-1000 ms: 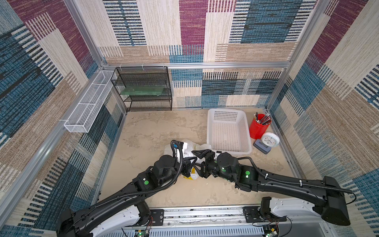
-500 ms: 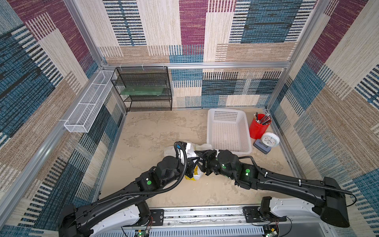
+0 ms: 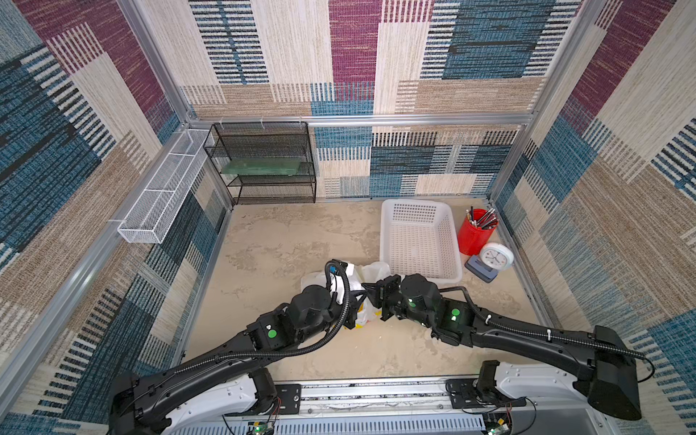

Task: Place the banana into a plastic bag & tie a knot
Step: Cross the plastic bag at the center of the board.

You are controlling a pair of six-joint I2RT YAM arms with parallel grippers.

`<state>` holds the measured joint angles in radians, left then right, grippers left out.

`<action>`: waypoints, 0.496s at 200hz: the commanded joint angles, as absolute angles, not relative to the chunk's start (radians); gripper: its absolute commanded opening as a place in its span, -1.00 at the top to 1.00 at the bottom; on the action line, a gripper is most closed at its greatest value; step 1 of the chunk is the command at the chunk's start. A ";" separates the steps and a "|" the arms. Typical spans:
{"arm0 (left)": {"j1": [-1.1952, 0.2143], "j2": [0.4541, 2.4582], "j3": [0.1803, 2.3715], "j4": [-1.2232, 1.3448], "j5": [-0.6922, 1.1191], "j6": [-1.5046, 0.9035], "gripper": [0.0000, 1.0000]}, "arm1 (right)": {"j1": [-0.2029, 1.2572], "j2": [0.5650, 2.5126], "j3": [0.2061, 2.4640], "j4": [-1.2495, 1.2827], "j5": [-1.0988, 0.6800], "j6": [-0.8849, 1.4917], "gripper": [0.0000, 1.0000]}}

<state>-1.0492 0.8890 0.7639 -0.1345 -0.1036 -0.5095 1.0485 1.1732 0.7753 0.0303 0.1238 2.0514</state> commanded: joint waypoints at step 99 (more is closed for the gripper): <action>-0.986 0.887 1.044 -0.693 -0.072 -0.833 -0.99 | 0.937 1.191 0.834 -0.103 -0.023 2.522 1.00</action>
